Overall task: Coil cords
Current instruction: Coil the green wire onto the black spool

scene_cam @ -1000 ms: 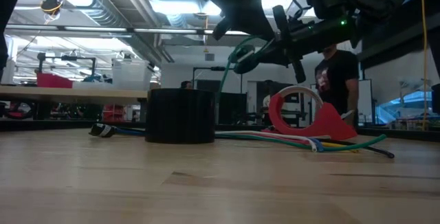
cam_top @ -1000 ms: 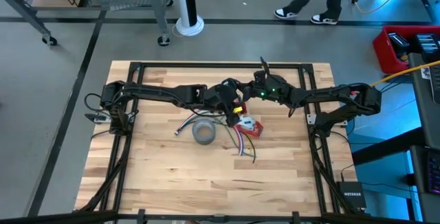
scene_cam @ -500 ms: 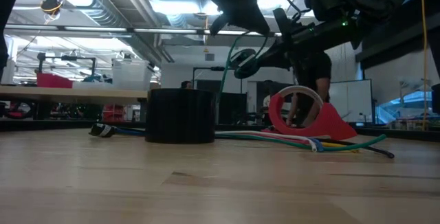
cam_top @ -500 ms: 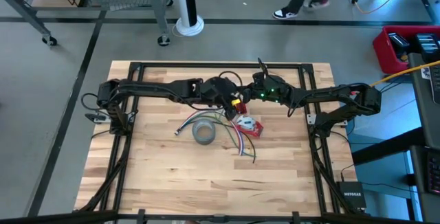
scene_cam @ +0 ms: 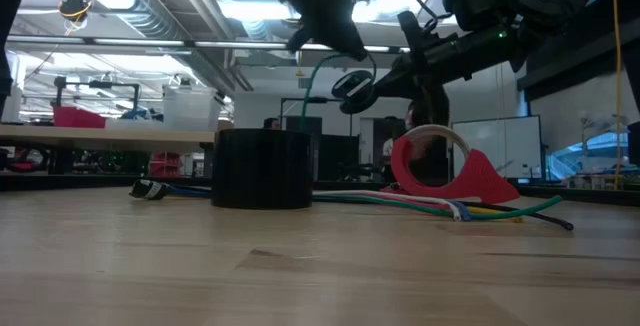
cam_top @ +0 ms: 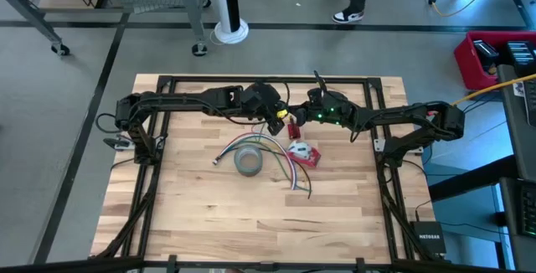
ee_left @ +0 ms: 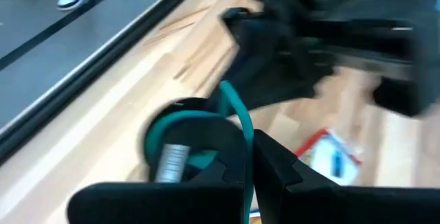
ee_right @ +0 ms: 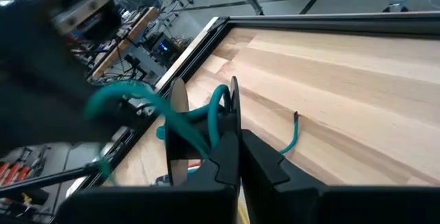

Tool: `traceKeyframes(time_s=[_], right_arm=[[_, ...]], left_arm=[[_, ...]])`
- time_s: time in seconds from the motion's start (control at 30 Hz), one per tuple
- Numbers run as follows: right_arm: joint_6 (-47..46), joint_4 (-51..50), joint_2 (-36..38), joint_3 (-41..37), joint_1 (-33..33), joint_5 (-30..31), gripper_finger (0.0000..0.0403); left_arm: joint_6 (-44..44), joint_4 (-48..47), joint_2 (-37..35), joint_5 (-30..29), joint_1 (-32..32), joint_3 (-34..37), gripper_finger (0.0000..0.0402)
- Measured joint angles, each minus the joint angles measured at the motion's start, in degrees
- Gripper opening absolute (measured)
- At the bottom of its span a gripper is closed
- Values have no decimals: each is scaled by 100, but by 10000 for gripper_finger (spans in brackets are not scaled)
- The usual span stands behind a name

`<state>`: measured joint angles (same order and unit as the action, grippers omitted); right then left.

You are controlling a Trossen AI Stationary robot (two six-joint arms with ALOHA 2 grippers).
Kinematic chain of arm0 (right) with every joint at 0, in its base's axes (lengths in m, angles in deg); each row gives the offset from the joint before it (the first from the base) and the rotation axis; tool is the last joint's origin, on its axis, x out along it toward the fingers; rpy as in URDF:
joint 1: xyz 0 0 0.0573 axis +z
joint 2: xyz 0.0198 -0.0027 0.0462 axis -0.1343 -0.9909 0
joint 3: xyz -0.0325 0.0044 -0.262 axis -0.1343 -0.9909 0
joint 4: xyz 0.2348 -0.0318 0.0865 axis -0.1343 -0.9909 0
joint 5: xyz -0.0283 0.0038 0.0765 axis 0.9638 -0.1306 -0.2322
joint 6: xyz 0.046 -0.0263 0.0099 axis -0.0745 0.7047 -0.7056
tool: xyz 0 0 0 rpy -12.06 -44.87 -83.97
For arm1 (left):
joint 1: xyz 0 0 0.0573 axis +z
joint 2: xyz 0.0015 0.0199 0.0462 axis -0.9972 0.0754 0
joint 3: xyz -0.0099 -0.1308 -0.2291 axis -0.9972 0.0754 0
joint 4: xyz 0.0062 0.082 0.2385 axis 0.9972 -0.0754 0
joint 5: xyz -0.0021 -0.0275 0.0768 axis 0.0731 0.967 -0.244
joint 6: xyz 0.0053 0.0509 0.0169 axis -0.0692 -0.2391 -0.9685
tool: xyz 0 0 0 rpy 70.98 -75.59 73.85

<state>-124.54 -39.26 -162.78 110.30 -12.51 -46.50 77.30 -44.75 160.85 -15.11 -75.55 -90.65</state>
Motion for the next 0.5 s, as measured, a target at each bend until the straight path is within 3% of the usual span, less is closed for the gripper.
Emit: traceKeyframes(time_s=[0.5], right_arm=[[-4,180,0,0,0,-69,7]], left_arm=[[-178,-969,-447,-811,201,0,1]])
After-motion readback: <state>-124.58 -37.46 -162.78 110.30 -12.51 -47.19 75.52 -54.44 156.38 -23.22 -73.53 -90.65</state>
